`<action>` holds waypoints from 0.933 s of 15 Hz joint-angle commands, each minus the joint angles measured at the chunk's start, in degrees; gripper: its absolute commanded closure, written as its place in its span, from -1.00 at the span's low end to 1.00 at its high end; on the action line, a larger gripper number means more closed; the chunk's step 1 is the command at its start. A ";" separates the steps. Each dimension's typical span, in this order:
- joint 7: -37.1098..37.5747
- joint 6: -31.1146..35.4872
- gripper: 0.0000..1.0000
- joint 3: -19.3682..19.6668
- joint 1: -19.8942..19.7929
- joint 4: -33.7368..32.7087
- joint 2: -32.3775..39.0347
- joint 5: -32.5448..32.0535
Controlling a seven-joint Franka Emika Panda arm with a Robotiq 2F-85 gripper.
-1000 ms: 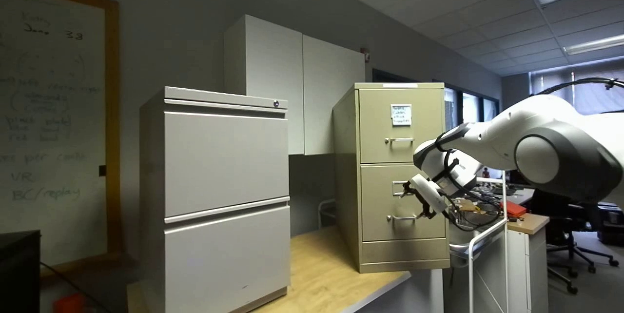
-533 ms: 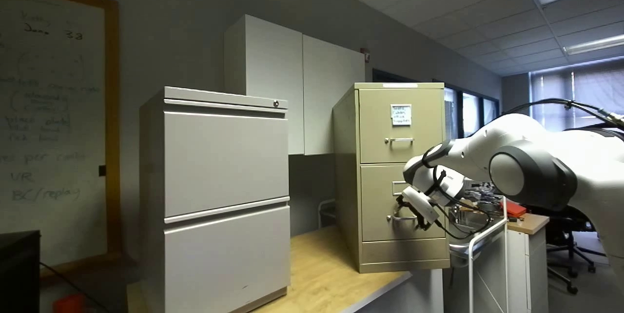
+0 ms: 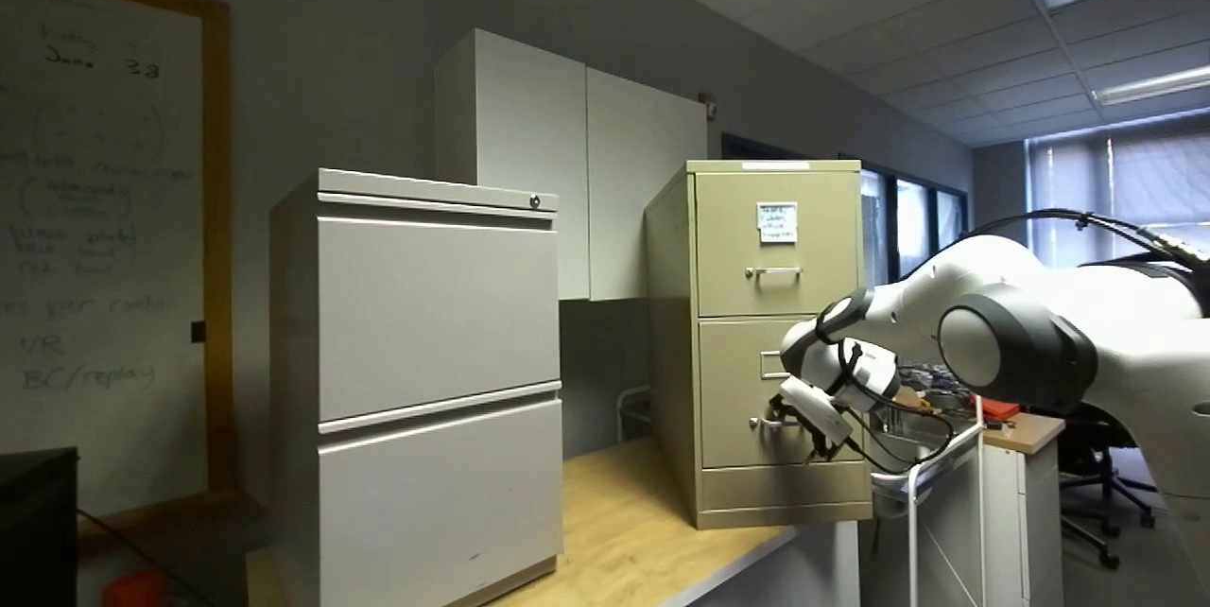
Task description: Open the bottom drawer of the file cabinet on the right
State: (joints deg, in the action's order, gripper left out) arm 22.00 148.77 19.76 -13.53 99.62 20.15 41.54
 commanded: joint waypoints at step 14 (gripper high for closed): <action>-7.62 -0.57 0.93 -6.63 -4.84 10.25 -8.64 3.58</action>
State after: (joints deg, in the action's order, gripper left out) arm 21.11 150.95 15.04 -16.84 99.43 18.20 43.82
